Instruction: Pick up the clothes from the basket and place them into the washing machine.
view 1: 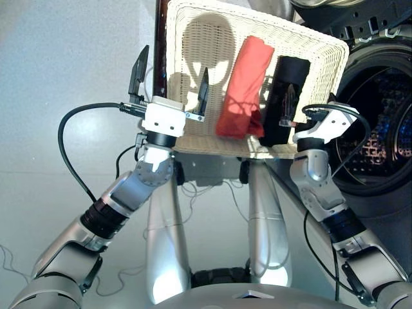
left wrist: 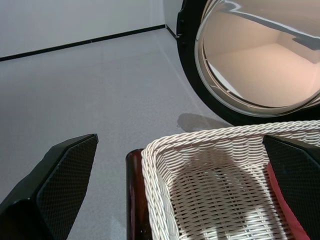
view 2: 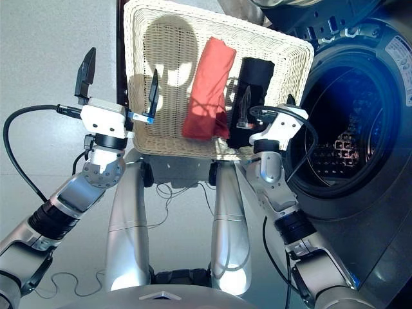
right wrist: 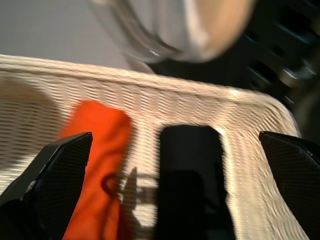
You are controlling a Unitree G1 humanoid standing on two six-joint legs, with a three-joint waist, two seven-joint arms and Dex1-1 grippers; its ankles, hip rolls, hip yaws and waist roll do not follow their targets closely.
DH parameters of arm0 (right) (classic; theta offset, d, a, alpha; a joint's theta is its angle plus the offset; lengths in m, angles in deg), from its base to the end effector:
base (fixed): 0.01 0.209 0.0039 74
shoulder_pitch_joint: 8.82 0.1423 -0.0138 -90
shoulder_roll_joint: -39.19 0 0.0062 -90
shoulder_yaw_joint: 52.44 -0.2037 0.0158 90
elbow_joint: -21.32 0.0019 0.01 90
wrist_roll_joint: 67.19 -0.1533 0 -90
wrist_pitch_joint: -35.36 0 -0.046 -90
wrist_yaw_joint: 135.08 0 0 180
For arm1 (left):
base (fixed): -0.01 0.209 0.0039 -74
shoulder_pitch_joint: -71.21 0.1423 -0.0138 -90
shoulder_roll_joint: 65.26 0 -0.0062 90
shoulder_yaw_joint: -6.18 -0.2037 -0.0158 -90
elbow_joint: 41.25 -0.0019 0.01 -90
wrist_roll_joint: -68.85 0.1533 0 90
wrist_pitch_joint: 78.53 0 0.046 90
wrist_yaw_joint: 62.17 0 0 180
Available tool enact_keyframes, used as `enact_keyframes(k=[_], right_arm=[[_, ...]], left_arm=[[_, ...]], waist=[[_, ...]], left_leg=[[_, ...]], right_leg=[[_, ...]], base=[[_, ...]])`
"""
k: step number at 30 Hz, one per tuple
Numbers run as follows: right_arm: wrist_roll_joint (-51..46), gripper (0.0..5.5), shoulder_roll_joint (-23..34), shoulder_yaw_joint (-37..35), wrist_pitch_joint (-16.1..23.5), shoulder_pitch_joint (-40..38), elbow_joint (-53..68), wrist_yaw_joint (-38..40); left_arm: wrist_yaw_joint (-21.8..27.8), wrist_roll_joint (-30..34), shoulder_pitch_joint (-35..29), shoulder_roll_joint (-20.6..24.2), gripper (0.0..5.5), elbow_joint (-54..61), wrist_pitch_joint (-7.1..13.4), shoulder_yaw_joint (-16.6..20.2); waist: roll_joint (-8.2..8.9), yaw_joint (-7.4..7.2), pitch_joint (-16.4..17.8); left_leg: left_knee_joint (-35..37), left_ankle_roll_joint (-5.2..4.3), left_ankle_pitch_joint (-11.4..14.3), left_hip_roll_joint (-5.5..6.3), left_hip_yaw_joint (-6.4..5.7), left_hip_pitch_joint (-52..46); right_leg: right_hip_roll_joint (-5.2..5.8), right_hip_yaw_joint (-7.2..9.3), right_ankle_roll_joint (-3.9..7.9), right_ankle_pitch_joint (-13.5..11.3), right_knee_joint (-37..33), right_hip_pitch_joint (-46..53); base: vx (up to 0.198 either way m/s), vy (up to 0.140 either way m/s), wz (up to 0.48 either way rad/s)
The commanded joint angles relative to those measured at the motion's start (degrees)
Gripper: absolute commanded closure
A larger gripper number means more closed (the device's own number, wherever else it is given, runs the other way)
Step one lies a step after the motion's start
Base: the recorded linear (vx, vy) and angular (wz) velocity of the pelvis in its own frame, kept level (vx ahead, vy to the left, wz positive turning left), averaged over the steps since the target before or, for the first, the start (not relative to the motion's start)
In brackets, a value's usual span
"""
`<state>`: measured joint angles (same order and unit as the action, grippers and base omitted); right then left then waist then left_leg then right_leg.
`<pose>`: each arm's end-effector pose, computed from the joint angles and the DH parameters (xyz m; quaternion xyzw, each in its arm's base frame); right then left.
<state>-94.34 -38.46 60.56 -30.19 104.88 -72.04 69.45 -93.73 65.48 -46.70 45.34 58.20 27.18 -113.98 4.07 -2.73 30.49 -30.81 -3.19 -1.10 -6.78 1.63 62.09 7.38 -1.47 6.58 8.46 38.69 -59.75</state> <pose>0.2786 -0.1535 0.1156 0.0517 -0.2781 0.0152 0.9590 0.2622 0.1330 0.1469 0.1695 -0.3988 -0.0635 0.8990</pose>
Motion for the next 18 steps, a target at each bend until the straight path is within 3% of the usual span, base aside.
enact_keyframes(k=[1,11,18], right_arm=[[-0.69,0.00,2.79,0.22,3.82,1.65,4.93,-3.43],[-1.57,0.00,-1.89,5.31,0.21,11.47,-6.98,-3.58],[-6.36,0.00,-8.63,8.17,-3.59,21.88,-27.25,-4.43]], left_arm=[[1.14,1.78,-0.64,-0.37,0.00,6.12,4.09,-0.84],[2.44,-0.10,-2.00,-2.63,0.00,6.06,4.91,-1.77],[4.07,-3.74,-4.34,-5.55,0.00,6.01,5.63,-3.64]], waist=[[-3.26,0.70,-0.70],[-4.56,2.37,-0.70],[-6.07,4.20,-0.70]], left_leg=[[-0.19,-1.52,3.71,-0.69,1.98,-3.53],[-1.65,-1.75,4.20,-0.69,1.43,-2.85],[-2.57,-1.88,4.57,-0.58,1.26,-2.04]], right_leg=[[-0.70,-0.43,-0.56,-3.64,-3.65,-1.38],[-0.55,-0.15,-0.96,-2.57,-1.89,-1.76],[-0.30,0.33,-1.21,-2.61,-1.31,-2.29]], base=[[0.000,0.000,0.000],[0.000,0.000,0.000],[0.000,0.000,0.000]])
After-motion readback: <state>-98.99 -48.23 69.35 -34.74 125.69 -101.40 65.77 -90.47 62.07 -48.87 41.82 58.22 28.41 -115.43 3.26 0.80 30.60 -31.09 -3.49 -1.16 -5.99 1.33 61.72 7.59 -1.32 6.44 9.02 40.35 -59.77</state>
